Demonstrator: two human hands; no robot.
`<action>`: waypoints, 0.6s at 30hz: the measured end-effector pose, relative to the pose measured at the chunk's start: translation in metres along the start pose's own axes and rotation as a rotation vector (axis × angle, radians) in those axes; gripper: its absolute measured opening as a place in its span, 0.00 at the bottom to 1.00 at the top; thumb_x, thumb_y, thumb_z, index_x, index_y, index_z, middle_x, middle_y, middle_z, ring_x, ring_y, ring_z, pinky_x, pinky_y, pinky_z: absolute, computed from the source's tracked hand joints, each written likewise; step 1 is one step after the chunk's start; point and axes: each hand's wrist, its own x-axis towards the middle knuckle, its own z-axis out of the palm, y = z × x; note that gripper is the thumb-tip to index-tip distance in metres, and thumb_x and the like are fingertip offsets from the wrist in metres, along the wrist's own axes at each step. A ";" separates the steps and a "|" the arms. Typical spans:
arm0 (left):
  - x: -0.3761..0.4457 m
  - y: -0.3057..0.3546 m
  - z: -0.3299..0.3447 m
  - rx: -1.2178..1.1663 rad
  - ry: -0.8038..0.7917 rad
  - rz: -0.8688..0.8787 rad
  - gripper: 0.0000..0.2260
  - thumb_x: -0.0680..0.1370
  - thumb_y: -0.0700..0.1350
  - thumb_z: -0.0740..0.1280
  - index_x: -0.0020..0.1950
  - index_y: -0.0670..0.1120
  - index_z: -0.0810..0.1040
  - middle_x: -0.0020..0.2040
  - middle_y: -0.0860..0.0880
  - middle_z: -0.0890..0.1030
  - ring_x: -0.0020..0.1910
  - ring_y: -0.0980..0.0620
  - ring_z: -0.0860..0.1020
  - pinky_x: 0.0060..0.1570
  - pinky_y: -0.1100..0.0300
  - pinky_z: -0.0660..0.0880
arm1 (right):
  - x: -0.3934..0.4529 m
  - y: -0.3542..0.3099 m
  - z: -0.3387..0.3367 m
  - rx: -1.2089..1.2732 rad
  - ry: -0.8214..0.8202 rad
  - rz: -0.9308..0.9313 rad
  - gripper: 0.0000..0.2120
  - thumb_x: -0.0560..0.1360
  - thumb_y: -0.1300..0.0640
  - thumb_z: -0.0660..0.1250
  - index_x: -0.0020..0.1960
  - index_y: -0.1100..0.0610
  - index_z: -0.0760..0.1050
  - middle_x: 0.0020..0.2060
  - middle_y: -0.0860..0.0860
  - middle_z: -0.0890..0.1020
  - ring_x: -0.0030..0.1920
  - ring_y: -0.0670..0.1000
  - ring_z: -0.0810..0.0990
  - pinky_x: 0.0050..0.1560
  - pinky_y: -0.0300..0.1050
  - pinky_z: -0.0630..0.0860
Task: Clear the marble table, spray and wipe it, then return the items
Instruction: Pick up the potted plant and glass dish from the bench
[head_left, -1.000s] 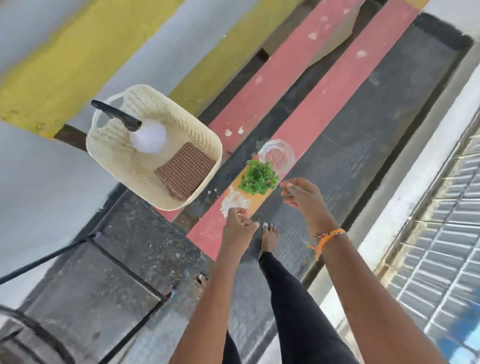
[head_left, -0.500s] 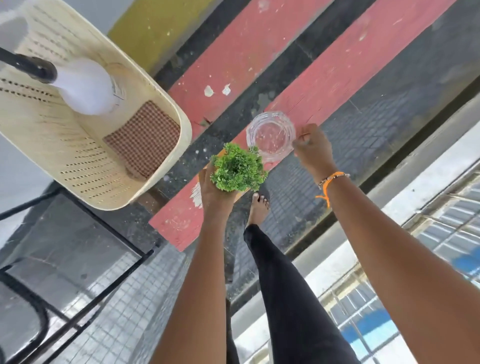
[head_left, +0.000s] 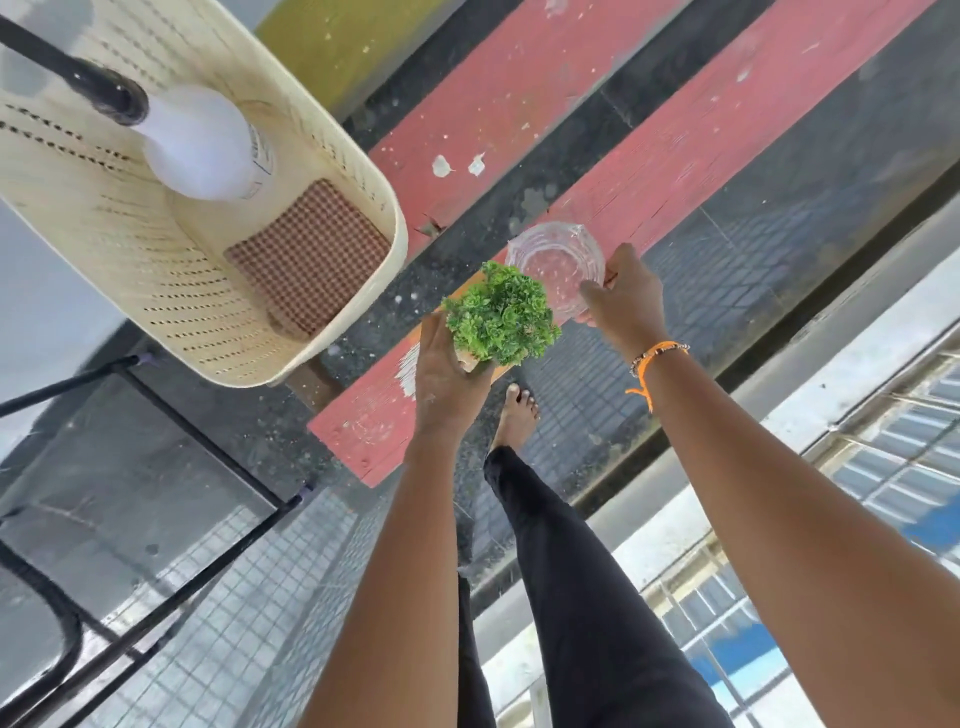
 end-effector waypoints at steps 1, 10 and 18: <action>-0.004 -0.003 -0.004 0.019 -0.013 0.001 0.25 0.71 0.42 0.72 0.66 0.46 0.70 0.63 0.47 0.71 0.64 0.53 0.67 0.66 0.69 0.59 | -0.011 -0.001 0.002 0.032 -0.014 0.019 0.09 0.71 0.61 0.63 0.38 0.54 0.62 0.35 0.57 0.77 0.39 0.58 0.80 0.41 0.54 0.78; -0.106 -0.037 -0.086 -0.168 0.124 -0.159 0.21 0.71 0.46 0.73 0.60 0.54 0.71 0.61 0.47 0.75 0.62 0.45 0.73 0.64 0.46 0.70 | -0.152 -0.022 0.036 0.139 -0.096 0.042 0.03 0.73 0.62 0.62 0.43 0.60 0.68 0.32 0.57 0.80 0.27 0.47 0.82 0.36 0.48 0.83; -0.230 -0.078 -0.194 -0.362 0.369 -0.082 0.21 0.68 0.41 0.74 0.53 0.60 0.70 0.57 0.45 0.76 0.56 0.49 0.77 0.53 0.69 0.74 | -0.295 -0.058 0.081 0.243 -0.236 -0.065 0.12 0.75 0.61 0.64 0.41 0.57 0.61 0.36 0.57 0.74 0.27 0.49 0.83 0.35 0.47 0.82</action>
